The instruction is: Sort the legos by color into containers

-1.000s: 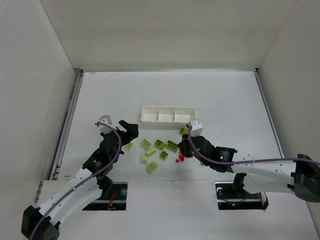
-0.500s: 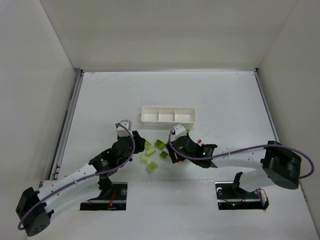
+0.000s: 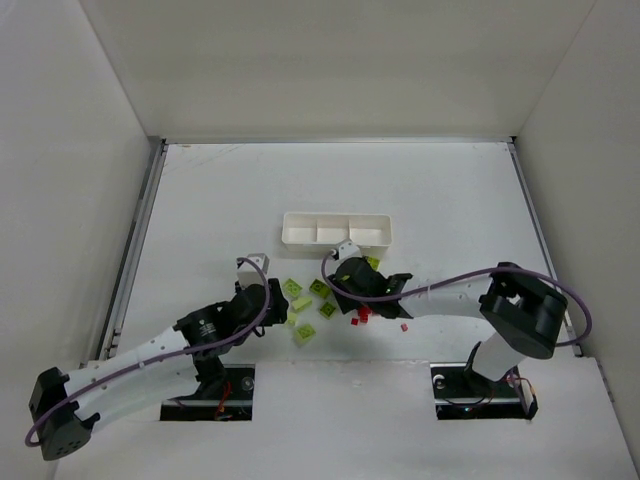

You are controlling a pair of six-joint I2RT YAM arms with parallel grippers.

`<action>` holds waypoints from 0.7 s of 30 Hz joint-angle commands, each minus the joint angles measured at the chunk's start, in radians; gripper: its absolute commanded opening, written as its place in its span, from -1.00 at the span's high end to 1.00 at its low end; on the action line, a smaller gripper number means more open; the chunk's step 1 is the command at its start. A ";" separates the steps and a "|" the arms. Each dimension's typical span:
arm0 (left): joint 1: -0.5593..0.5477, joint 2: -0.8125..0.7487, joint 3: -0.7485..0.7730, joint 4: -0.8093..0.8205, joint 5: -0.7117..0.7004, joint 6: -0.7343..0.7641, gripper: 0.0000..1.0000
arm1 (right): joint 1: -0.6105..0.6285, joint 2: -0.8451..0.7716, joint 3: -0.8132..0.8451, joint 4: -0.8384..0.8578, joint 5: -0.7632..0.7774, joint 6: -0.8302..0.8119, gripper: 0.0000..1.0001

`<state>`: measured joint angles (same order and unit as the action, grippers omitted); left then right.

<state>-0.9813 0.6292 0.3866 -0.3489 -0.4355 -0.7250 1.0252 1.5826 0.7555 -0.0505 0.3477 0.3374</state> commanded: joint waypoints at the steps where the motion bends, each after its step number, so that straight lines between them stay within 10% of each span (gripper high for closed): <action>1: -0.035 0.032 0.043 -0.093 0.029 -0.048 0.11 | -0.026 0.033 0.048 0.066 -0.048 -0.023 -0.14; 7: -0.066 0.064 0.020 -0.073 0.058 -0.054 0.05 | -0.044 0.001 0.038 0.087 -0.047 -0.014 0.43; 21: -0.090 0.224 0.020 0.080 0.066 -0.037 -0.11 | -0.296 -0.296 0.042 0.123 -0.010 0.015 0.48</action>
<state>-1.0657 0.8249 0.3927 -0.3149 -0.3664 -0.7612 0.8310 1.2778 0.7578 0.0090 0.3153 0.3286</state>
